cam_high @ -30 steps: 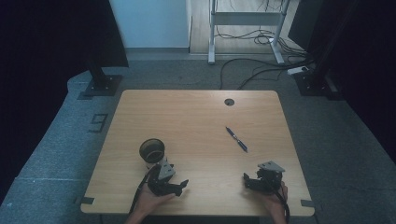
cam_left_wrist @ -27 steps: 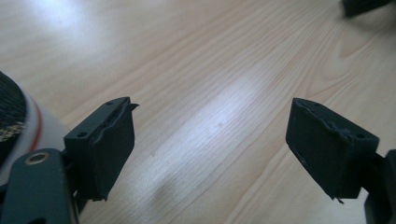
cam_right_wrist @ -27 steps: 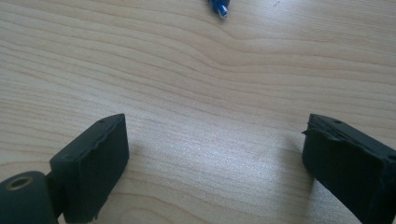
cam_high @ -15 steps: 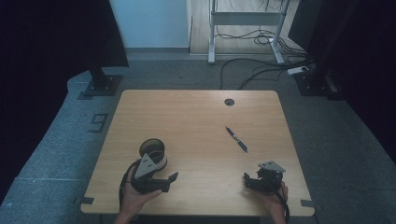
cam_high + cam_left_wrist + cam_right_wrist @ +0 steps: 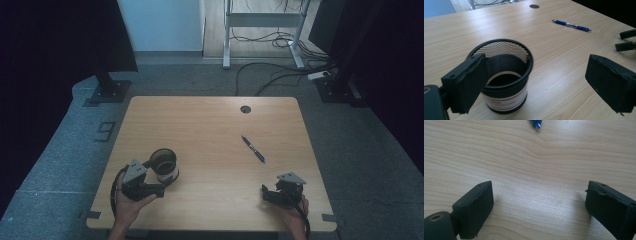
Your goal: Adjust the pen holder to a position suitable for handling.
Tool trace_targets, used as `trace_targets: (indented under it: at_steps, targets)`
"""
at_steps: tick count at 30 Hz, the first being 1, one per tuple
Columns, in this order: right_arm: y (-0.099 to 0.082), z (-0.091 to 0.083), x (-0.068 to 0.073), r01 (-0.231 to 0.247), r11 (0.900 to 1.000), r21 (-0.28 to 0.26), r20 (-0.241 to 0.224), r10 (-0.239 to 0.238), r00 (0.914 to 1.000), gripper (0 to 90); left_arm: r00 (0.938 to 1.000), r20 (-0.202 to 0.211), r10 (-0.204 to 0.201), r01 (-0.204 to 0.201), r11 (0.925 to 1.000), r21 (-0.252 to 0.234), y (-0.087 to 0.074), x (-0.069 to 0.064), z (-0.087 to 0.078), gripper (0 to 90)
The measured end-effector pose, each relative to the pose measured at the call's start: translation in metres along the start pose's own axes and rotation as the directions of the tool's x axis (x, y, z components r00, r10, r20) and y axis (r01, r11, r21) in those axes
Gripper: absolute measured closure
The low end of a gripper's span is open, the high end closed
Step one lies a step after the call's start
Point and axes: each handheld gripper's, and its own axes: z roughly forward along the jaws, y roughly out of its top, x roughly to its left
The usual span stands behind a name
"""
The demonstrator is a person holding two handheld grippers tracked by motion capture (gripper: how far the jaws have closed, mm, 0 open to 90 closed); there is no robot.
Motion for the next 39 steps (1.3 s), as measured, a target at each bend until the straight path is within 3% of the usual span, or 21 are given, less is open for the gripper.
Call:
trace_targets:
  at_steps: [3,7,12,17,28,39]
  targets:
    - [0.0,0.0,0.0,-0.001,1.0,-0.001,0.002,0.001,1.0,7.8,0.9992,0.012,-0.037,0.037,0.9993,-0.002,-0.003,0.007,0.002,3.6]
    - [0.0,0.0,0.0,0.0,1.0,-0.001,0.003,0.0,1.0,7.9,0.9992,0.0,-0.041,0.04,0.999,0.02,-0.006,0.013,0.004,2.1]
    - [0.0,0.0,-0.001,-0.005,1.0,-0.001,0.008,0.005,1.0,8.1,0.9986,0.021,-0.047,0.046,0.9982,0.039,-0.009,0.02,0.004,0.0]
    - [0.0,0.0,-0.001,-0.01,0.9999,-0.001,0.012,0.01,0.9999,8.1,0.9982,0.002,-0.059,0.059,0.9968,0.054,-0.014,0.028,0.007,0.0]
    - [0.0,0.0,-0.001,-0.012,0.9999,0.0,0.014,0.012,0.9998,8.2,0.999,-0.032,-0.032,0.035,0.9949,0.095,-0.025,0.029,0.03,0.0]
    - [0.0,0.0,-0.001,-0.016,0.9999,-0.001,0.018,0.016,0.9997,8.2,0.9969,-0.073,-0.029,0.036,0.9952,0.091,-0.029,0.033,0.045,0.6]
